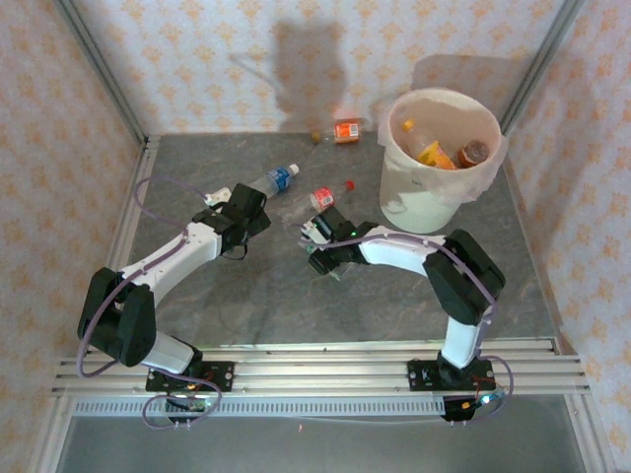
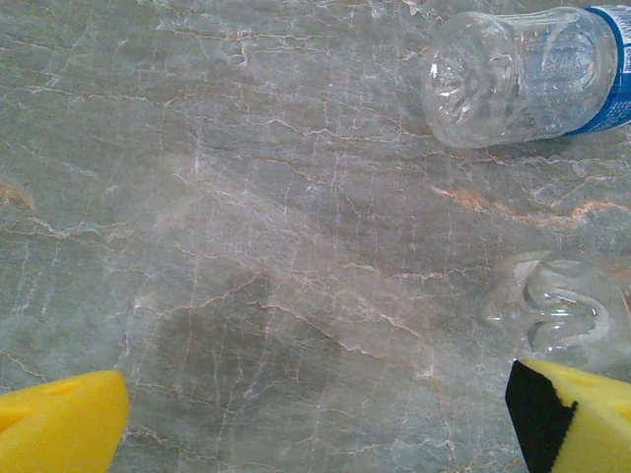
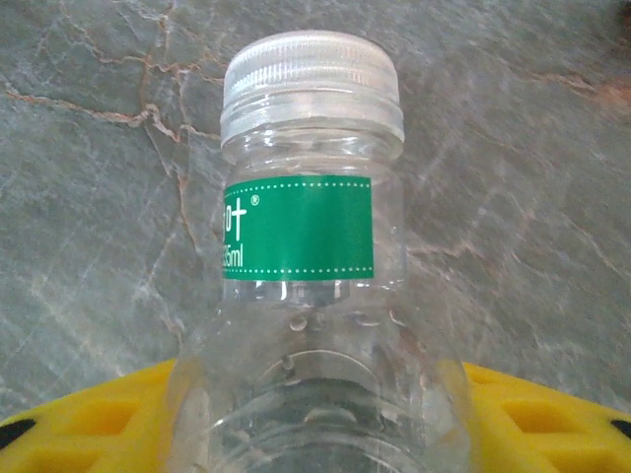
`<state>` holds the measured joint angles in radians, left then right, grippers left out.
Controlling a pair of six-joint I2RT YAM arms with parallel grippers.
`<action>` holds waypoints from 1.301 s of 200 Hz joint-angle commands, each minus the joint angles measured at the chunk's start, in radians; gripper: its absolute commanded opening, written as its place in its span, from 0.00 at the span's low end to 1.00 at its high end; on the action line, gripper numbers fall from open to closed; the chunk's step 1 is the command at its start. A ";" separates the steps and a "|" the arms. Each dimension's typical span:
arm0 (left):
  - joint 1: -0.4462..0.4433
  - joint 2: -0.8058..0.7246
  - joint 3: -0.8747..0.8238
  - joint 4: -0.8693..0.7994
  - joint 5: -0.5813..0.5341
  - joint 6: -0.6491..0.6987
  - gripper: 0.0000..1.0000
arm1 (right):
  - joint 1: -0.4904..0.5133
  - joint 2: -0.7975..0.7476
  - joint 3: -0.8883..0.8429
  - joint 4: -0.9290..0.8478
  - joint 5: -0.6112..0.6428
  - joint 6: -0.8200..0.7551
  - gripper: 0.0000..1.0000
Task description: Put the plastic bottles in the bin
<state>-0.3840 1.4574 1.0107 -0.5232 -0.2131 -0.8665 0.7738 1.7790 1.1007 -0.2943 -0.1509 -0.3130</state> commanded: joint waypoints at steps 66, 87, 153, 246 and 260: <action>0.005 0.001 0.040 0.023 0.038 -0.007 1.00 | 0.005 -0.286 0.015 -0.003 0.106 -0.003 0.50; 0.005 -0.003 0.038 0.038 0.058 -0.009 1.00 | 0.005 -0.342 0.029 0.025 0.120 0.014 0.49; 0.005 -0.076 -0.050 0.328 0.273 0.074 1.00 | -0.042 -0.501 0.048 0.137 0.141 0.069 0.47; 0.006 -0.196 -0.144 0.502 0.388 0.145 1.00 | -0.273 -0.551 0.216 0.180 -0.081 0.269 0.44; 0.005 -0.208 -0.157 0.502 0.378 0.146 1.00 | -0.337 -0.540 0.265 0.183 -0.121 0.291 0.44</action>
<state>-0.3840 1.2839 0.8799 -0.0475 0.1825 -0.7532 0.5259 1.2644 1.2732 -0.1711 -0.1604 -0.1219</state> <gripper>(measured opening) 0.999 0.535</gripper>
